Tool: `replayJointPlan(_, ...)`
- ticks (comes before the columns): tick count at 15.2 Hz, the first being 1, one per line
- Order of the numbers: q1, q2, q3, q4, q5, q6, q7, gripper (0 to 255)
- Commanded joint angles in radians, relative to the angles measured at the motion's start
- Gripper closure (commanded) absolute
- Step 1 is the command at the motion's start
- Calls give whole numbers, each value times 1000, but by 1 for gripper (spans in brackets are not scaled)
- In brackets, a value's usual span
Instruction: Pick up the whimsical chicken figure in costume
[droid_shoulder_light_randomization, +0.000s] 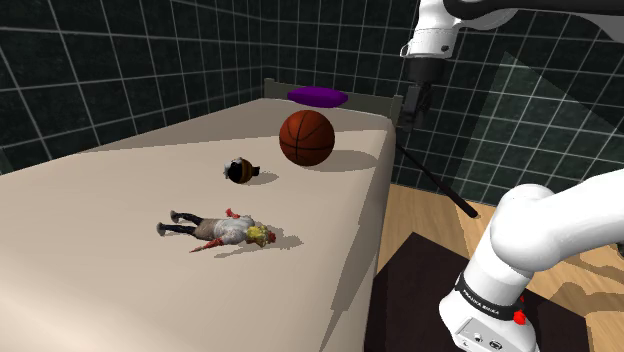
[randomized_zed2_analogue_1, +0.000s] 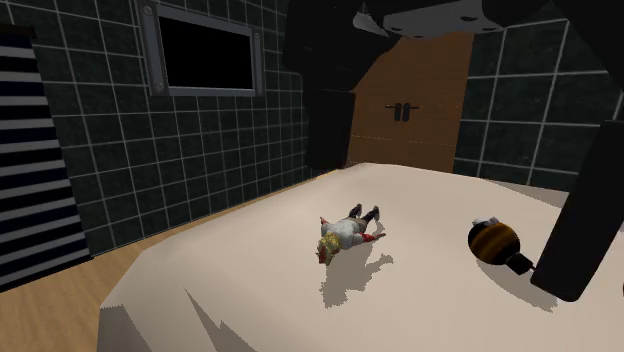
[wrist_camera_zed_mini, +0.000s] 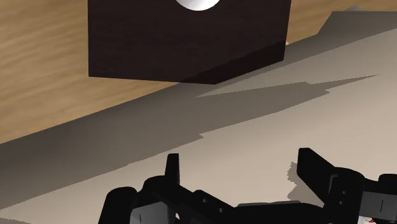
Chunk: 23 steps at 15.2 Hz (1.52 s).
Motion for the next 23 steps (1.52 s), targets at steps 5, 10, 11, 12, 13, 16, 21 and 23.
replayJointPlan(5, 35, 110, 42, 16, 31, 87, 13, 0)
replayJointPlan(10, 75, 261, 93, 62, 61, 185, 26, 0)
replayJointPlan(11, 82, 292, 102, 75, 65, 202, 29, 0)
replayJointPlan(12, 89, 324, 112, 88, 69, 219, 32, 0)
replayJointPlan(13, 97, 356, 122, 103, 73, 235, 35, 0)
replayJointPlan(16, 117, 454, 151, 154, 79, 278, 44, 0)
replayJointPlan(21, 149, 622, 198, 260, 77, 334, 62, 0)
replayJointPlan(23, 163, 691, 215, 310, 72, 350, 71, 0)
